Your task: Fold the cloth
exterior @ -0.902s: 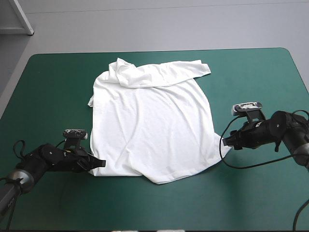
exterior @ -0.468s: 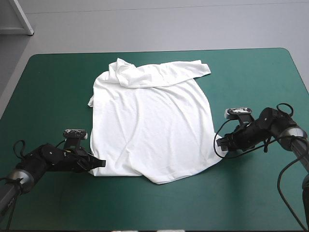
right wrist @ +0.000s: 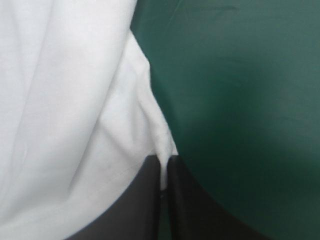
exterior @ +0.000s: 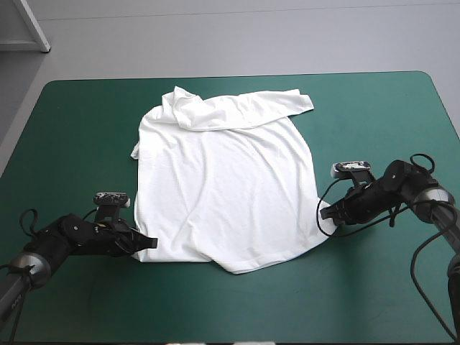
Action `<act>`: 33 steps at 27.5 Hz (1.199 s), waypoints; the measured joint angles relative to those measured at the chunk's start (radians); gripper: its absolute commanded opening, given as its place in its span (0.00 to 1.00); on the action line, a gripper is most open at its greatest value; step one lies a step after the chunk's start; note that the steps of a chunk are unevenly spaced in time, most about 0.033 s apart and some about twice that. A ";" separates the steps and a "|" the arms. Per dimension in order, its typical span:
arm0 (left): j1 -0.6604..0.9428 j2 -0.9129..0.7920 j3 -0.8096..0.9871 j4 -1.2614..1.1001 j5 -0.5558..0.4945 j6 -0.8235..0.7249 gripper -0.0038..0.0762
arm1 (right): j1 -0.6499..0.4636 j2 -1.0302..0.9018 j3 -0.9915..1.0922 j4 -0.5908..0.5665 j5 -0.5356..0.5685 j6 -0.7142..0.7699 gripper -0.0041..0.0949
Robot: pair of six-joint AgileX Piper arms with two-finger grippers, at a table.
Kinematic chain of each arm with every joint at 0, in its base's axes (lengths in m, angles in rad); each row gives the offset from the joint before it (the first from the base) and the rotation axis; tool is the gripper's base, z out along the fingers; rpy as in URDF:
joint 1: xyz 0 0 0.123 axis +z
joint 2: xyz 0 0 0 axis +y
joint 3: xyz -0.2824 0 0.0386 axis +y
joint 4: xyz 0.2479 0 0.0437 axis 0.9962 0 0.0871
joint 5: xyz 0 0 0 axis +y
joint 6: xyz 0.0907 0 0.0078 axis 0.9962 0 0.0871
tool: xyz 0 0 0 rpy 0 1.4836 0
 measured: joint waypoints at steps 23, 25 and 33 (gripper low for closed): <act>0.000 -0.423 -0.454 0.058 0.054 0.015 0.07 | 0.000 -0.510 -0.492 0.118 -0.018 -0.115 0.03; 0.000 -0.423 -0.588 0.104 0.073 0.022 0.07 | 0.000 -0.534 -0.634 0.120 -0.007 -0.115 0.03; 0.000 -0.404 -1.092 0.150 0.101 0.042 0.07 | 0.000 -0.553 -1.066 0.126 0.010 -0.104 0.03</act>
